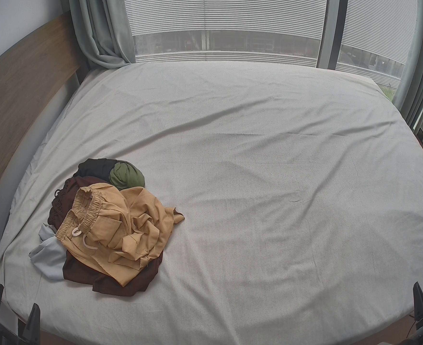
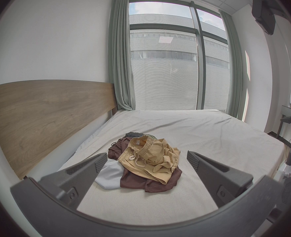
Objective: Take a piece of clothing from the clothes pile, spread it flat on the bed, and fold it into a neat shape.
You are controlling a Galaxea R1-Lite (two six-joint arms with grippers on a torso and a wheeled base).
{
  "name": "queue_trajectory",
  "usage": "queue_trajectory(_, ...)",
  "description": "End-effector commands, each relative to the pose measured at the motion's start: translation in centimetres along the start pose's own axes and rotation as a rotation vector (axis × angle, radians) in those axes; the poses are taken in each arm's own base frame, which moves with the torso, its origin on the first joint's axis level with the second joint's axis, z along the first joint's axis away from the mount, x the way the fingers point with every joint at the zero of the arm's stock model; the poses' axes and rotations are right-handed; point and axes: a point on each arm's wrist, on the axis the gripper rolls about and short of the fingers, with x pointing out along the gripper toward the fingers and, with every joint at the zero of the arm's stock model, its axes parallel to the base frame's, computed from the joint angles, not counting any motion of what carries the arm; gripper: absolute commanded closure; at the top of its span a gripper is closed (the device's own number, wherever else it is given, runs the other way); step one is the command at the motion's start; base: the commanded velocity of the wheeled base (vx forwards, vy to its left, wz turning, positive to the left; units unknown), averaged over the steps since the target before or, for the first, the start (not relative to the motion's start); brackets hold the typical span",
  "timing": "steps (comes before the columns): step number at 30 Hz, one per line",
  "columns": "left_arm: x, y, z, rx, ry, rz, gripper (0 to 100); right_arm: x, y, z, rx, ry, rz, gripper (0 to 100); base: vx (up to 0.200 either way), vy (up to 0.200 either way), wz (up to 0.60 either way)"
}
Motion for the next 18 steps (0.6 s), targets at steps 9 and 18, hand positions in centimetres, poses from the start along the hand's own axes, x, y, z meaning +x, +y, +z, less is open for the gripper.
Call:
queue_trajectory(9, -0.1, 0.0, 0.2, -0.005, -0.05, 0.0, 0, 0.0, 0.0, -0.5, 0.004, 0.004, 0.0, 0, 0.0, 0.0, 0.0)
queue_trajectory(18, 0.4, 0.1, 2.5, -0.023, -0.054, -0.069, 0, 0.0, 0.0, -0.5, 0.004, 0.004, 0.0, 0, 0.0, 0.0, 0.0)
